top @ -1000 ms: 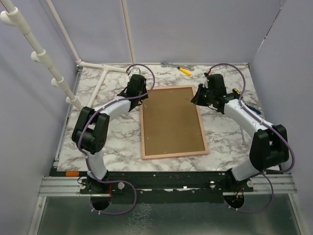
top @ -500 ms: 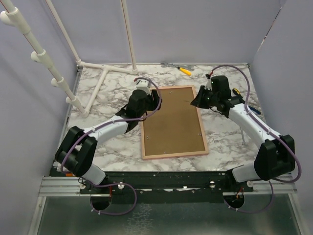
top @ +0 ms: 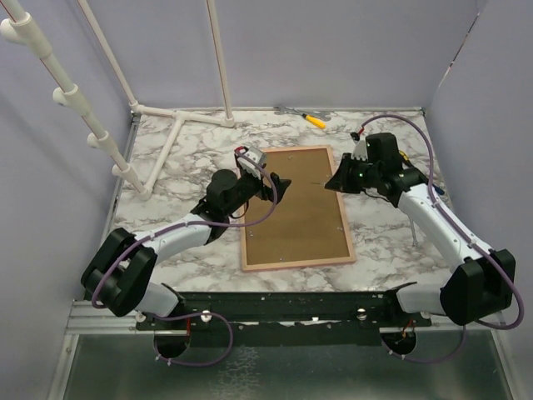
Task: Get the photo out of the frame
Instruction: Adjust the screwdriver.
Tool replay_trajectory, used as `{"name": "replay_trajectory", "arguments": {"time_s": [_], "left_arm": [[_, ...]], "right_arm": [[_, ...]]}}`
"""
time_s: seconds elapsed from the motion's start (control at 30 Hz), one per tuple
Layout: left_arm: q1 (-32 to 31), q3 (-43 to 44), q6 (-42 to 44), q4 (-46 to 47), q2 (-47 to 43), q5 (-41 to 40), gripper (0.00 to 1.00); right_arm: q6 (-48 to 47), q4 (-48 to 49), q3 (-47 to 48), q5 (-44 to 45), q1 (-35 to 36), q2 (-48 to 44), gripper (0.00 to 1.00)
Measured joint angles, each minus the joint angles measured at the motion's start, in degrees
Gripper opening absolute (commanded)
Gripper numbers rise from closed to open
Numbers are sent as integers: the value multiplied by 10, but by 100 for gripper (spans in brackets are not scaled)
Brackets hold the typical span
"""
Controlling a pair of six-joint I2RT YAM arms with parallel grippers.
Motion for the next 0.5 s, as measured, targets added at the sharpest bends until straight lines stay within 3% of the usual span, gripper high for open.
{"name": "replay_trajectory", "arguments": {"time_s": [0.27,0.5], "left_arm": [[-56,-23,173,59,5,58,99],[-89,-11,291,64,39,103,88]], "right_arm": [[-9,-23,0,-26,0,-18,1],[-11,-35,-2,-61,0,-23,1]]}}
